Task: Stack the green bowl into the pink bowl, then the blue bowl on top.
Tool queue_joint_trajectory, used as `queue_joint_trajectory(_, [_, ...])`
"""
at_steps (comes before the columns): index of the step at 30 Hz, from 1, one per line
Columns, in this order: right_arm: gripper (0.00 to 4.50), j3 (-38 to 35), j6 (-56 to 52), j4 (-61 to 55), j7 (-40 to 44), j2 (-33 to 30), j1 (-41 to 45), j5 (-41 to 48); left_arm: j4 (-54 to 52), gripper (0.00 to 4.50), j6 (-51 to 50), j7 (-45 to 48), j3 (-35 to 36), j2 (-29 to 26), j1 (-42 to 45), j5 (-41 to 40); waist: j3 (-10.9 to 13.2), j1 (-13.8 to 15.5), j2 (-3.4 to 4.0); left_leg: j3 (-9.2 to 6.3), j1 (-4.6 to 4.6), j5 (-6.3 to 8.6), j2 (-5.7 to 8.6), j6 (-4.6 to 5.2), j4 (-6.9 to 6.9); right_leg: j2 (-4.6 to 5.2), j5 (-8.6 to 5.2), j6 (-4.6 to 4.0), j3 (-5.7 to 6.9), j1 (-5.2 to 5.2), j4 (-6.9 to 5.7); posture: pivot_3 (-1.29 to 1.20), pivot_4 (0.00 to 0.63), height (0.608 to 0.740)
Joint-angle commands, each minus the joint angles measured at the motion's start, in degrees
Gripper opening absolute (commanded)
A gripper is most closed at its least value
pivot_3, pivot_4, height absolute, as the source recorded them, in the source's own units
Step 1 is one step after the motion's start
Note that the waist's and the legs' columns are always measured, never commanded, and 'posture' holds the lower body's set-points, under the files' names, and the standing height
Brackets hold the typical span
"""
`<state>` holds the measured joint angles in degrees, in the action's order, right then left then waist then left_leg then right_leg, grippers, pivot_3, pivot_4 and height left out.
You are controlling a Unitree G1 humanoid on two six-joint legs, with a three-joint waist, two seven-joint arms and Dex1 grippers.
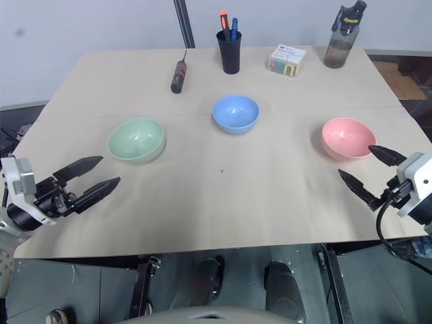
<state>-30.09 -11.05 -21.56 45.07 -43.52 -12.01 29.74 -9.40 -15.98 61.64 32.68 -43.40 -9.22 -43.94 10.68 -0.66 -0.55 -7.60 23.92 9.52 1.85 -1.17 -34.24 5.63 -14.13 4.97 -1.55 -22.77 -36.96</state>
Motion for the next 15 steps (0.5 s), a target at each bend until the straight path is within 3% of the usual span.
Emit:
queue_joint_trajectory(1, [4.34,-0.07,-0.43,-1.43,-2.42,0.47,2.75,-0.36,-2.23,4.50,-0.98,0.55,0.61,-0.57,1.09,-1.80,0.00,0.00,0.00,0.00,0.00,0.00,0.00,0.00,0.00,0.00,0.00,0.00,0.00,0.00,0.00,0.00,0.150,0.740])
queue_joint_trajectory(8, [4.34,11.13,-10.56,-2.34,-11.51,-2.22,13.55,-9.69,-7.75,4.50,-5.87,1.31,-4.36,0.22,5.49,-6.83,-0.01,-0.06,-0.03,0.04,-0.03,0.00,-0.02,0.00,-0.02,-0.01,0.05,-0.08,0.01,0.00,0.00,0.00,0.150,0.740])
queue_joint_trajectory(15, [4.34,24.07,-19.48,8.28,-13.45,-2.63,26.06,-17.91,-13.03,4.50,-8.41,-0.40,-8.66,0.93,9.78,-8.92,0.03,-0.14,-0.05,0.04,0.07,0.00,0.09,0.00,0.00,-0.08,0.19,-0.27,0.02,-0.11,0.02,0.00,0.150,0.740])
